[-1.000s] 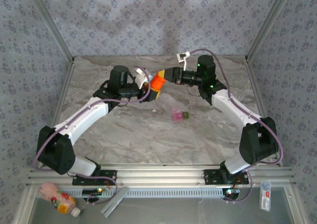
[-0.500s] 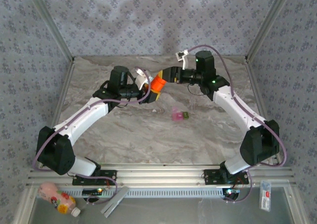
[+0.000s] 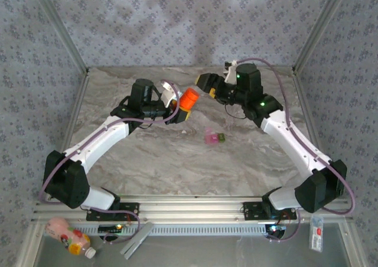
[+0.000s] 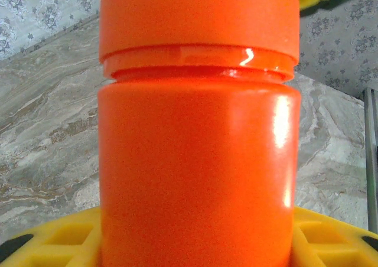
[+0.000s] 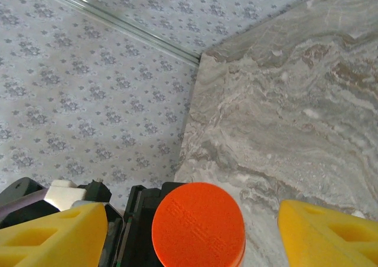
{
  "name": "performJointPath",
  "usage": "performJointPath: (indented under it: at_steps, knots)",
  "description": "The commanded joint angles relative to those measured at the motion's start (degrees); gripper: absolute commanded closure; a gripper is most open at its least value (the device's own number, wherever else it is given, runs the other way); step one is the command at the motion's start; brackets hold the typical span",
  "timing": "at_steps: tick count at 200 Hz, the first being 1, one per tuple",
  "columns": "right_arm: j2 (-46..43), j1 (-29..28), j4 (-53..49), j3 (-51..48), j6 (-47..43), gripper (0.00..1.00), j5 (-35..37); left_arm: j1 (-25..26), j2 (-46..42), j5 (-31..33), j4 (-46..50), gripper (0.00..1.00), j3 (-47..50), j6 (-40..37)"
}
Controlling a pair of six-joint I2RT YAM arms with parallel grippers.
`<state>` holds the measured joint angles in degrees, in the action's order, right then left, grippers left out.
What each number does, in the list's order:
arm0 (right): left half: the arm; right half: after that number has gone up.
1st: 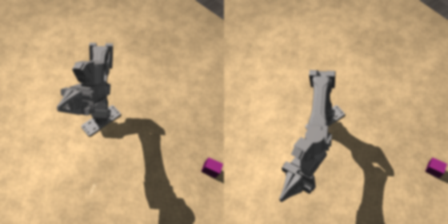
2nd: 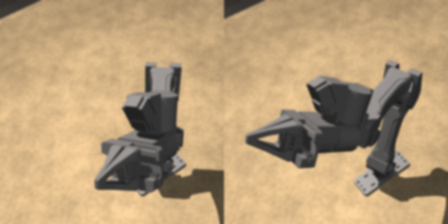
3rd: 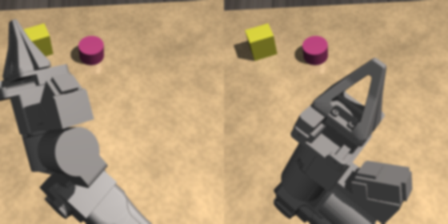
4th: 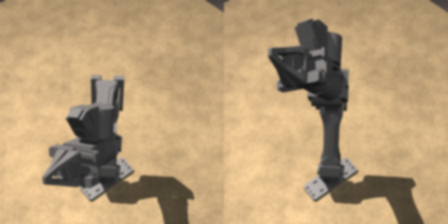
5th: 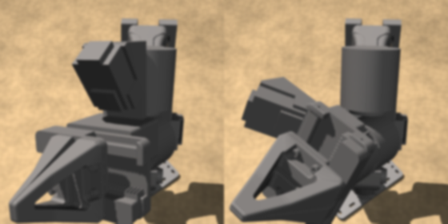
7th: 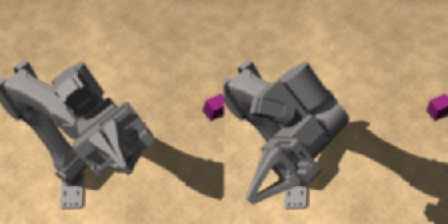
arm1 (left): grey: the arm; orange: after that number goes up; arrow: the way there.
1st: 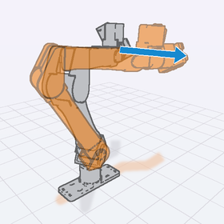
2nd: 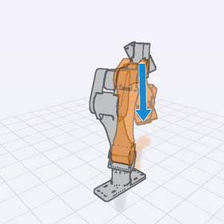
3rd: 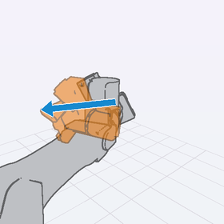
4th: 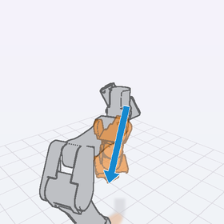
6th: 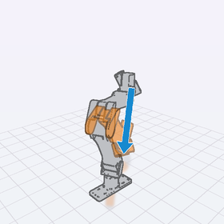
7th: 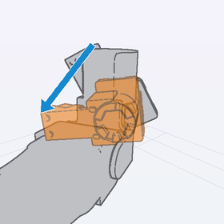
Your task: Sort the pills into containers
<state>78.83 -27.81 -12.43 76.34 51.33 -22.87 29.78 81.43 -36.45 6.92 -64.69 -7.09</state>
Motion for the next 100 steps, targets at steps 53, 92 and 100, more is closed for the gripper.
performJointPath:
  at_steps: [53,92,100]
  knots:
    - [3.4,-4.8,-2.0,3.2,2.4,0.24,5.2,0.3,-0.2,-1.4,-0.6,1.00,-1.5,-0.9]
    - [4.3,-5.9,-1.8,3.3,2.5,0.27,5.0,0.3,-0.1,-1.6,-0.6,1.00,-1.6,-0.9]
    - [4.4,-6.2,-1.7,3.2,2.5,0.28,5.0,0.4,-0.2,-1.5,-0.6,1.00,-1.6,-0.9]
